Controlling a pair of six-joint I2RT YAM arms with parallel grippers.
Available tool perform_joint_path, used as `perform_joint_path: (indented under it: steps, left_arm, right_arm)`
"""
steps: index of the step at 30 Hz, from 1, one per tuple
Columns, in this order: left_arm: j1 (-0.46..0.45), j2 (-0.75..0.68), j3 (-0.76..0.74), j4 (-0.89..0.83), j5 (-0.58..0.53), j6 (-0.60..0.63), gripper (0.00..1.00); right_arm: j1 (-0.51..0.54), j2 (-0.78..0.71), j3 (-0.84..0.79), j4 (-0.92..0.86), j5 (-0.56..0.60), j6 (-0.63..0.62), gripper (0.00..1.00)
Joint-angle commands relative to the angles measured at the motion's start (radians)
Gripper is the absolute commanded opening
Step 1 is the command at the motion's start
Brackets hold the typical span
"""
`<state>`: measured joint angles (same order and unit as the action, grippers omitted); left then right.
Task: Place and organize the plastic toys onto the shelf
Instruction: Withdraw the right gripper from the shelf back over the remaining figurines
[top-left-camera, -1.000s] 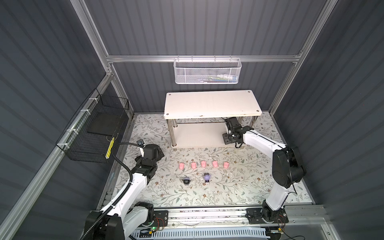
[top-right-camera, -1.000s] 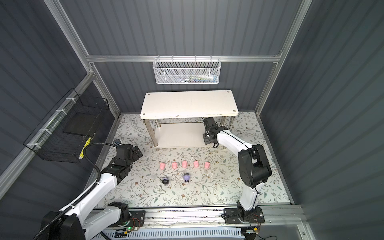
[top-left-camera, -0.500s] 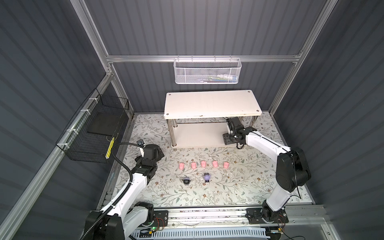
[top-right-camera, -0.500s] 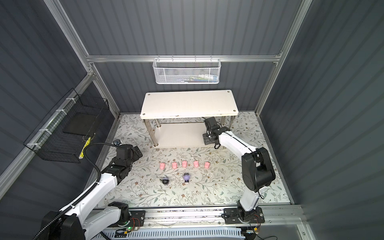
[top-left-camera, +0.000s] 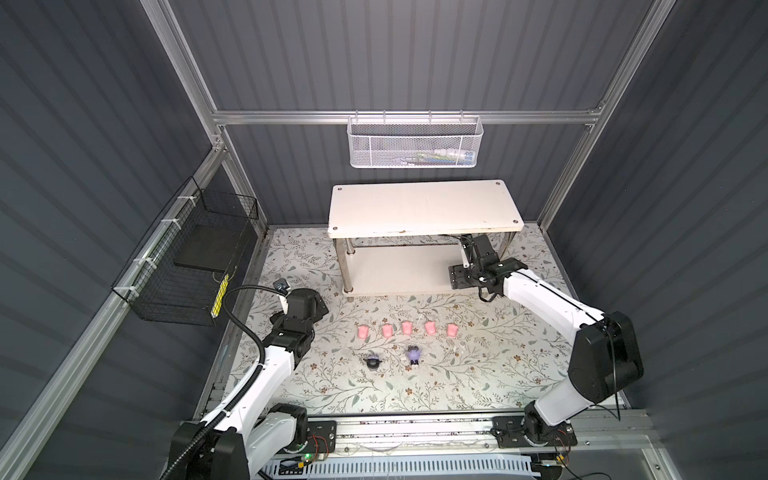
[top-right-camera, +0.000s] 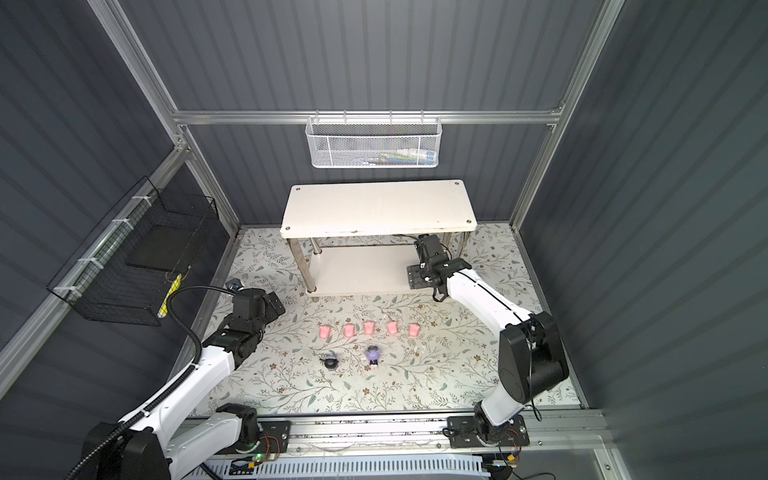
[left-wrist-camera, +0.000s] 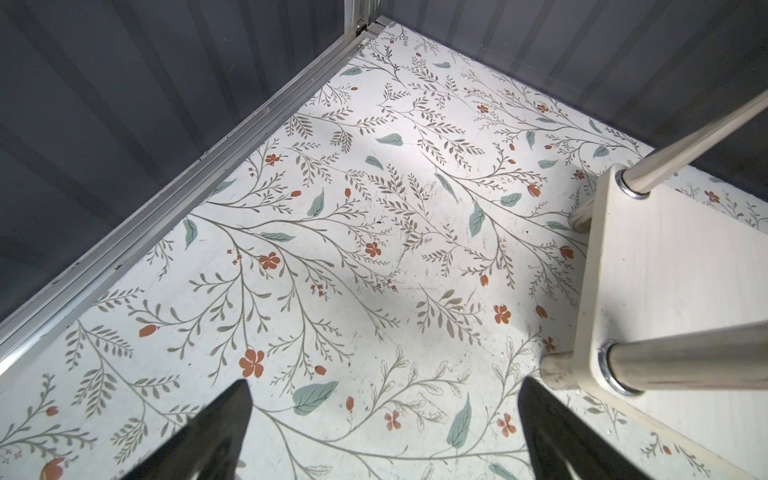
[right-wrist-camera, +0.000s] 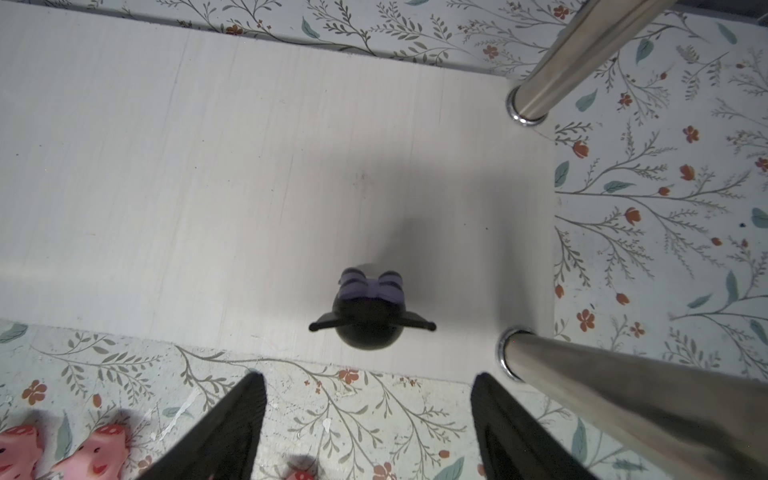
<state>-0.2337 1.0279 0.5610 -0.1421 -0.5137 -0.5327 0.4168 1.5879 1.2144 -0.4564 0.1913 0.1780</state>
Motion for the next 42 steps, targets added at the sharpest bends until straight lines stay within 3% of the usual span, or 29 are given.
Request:
perform_joint_path:
  steps: [1,14,20,24,32,42]
  left_arm:
    - [-0.001,0.002,-0.013,-0.008,-0.011,-0.012,1.0]
    - [-0.001,0.025,-0.015,0.009,0.007,-0.027,1.0]
    - [-0.002,0.033,-0.004,0.013,0.014,-0.03,1.0]
    - [-0.001,0.035,-0.001,0.012,0.014,-0.027,1.0]
    - [-0.001,0.027,-0.01,0.016,0.005,-0.03,1.0]
    - [-0.001,0.007,-0.026,0.016,0.011,-0.04,1.0]
  right_arm:
    - [-0.004,-0.063,-0.051,0.035,-0.017,0.035,0.8]
    - [0.013,-0.41,-0.272,0.135,-0.081,0.115,0.81]
    - [0.1,-0.591,-0.373,0.114,-0.107,0.068,0.82]
    - [0.181,-0.657,-0.441,0.073,-0.193,0.04,0.82]
    - [0.357,-0.655,-0.536,0.025,-0.26,0.093,0.82]
    - [0.518,-0.48,-0.516,0.062,-0.229,0.159,0.83]
